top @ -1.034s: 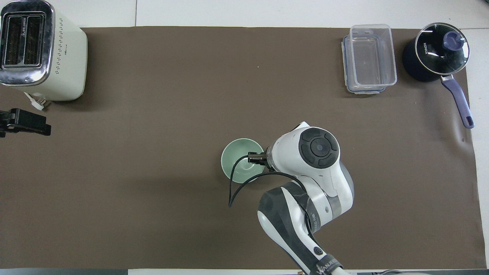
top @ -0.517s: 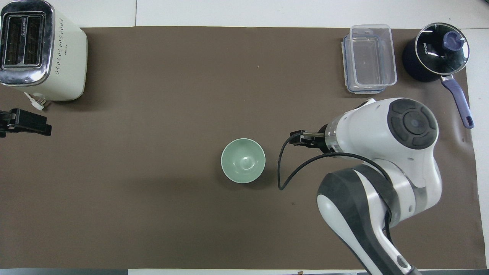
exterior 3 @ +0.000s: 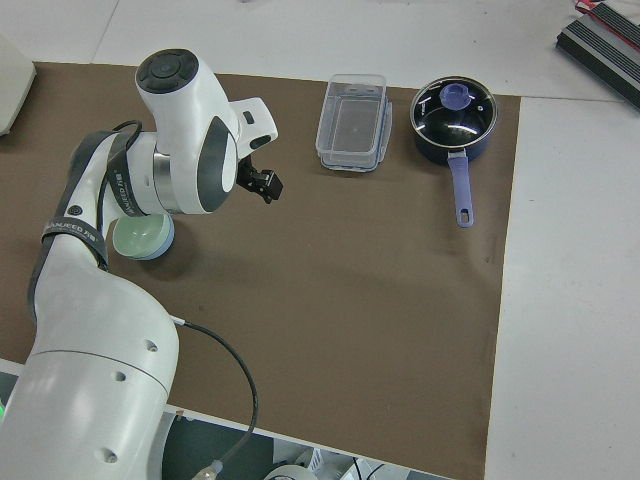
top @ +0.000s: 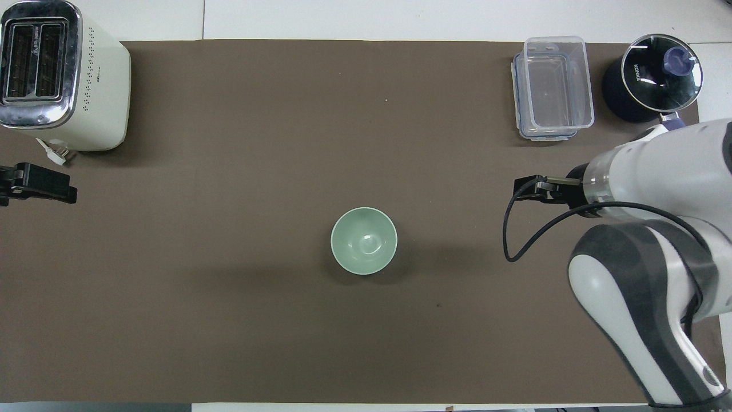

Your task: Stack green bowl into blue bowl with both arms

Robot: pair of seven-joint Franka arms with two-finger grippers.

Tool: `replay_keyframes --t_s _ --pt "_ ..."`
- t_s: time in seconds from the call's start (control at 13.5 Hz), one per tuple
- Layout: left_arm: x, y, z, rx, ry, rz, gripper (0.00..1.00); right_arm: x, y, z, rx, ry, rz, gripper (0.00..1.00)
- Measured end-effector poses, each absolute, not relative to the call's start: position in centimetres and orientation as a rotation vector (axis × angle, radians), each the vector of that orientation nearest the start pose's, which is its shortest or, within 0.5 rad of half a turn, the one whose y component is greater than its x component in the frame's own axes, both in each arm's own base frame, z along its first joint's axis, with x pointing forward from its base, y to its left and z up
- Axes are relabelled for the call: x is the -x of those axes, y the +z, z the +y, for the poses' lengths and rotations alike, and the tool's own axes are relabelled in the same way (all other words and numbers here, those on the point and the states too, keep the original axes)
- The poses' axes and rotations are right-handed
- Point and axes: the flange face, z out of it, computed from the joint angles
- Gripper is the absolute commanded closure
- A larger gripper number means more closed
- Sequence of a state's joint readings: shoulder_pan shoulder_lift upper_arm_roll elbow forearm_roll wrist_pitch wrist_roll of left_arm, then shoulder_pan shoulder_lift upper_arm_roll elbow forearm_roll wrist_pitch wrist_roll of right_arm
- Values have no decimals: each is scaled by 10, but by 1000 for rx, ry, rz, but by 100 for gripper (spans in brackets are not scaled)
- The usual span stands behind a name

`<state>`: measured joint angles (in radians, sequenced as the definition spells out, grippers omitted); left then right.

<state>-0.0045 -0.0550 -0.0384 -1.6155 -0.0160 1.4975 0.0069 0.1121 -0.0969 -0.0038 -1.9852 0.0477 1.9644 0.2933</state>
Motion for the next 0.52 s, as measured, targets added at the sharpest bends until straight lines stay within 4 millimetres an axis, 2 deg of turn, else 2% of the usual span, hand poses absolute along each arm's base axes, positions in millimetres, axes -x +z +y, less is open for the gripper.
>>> replay_keyframes --t_s 0.37,0.52 --pt "-529 627 -25 3152 100 79 0 -559 573 18 3107 -153 397 0" --pt "-529 627 -25 3152 100 79 0 -568 584 2 3104 -145 443 0"
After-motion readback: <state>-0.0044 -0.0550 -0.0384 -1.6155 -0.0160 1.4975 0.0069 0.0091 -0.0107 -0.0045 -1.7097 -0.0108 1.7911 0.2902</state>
